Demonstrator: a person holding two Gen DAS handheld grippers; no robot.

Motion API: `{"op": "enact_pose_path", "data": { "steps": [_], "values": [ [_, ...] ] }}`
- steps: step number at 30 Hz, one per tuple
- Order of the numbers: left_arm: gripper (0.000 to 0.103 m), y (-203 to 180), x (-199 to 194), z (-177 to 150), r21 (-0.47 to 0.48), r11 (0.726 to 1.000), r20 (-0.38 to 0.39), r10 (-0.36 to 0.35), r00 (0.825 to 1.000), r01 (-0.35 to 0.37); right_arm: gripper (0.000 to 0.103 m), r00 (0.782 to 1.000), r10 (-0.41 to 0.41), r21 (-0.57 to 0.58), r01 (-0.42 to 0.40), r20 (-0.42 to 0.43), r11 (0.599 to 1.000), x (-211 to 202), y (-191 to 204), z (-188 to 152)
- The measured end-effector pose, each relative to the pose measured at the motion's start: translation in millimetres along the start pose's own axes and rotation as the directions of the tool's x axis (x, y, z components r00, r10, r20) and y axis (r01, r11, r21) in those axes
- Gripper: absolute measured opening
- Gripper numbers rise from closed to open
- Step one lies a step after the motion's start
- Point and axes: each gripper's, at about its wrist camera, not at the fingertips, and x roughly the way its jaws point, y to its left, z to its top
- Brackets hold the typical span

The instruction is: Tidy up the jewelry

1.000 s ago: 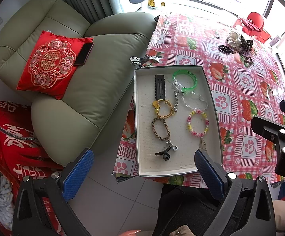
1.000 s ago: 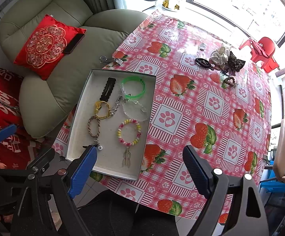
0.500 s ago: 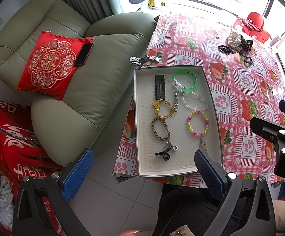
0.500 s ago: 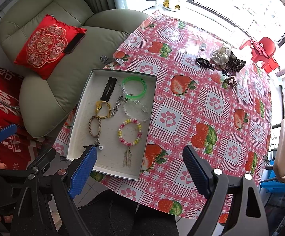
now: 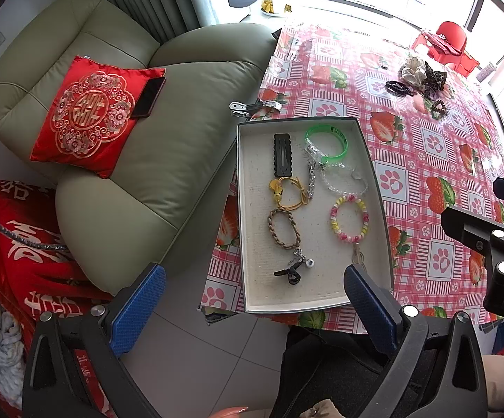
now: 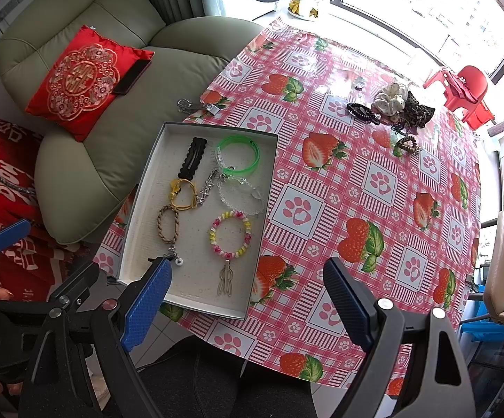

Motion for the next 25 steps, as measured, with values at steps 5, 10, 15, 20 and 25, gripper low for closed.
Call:
{"op": "enact_pose_path", "data": {
  "steps": [5,10,15,20,25],
  "values": [
    [0.103,-1.2,0.0,-0.3,0.0,1.0,-0.001,0.001,1.0,-0.001,0.091,1.0,0.001,0.0,-0.001,0.0,1.0,0.0,0.7,-0.7],
    [0.103,-0.8,0.3,-0.2,0.004,1.0,0.0,0.003,1.0,-0.003,0.091,1.0,0.001,0.001,-0.001,0.0,1.0,0.3,0.0,-0.6],
    [0.103,1.1,0.9,0.4,0.007,1.0,0.0,0.004,1.0,-0.004,0.091,1.0,0.001,0.001,-0.001,0.0,1.0,0.4,0.6,-1.1],
    [0.103,3.7,-0.8,1.9,0.013,1.0,0.012,0.012,1.0,-0.012,0.091,1.0,0.002,0.001,-0.002,-0.001,1.0,1.0,-0.2,-0.8],
    [0.103,3.2,-1.5,1.9,0.021,1.0,0.021,0.013,1.0,-0.014,0.091,1.0,0.005,0.002,-0.005,-0.004,1.0,0.0,3.2,-2.5]
  ]
}}
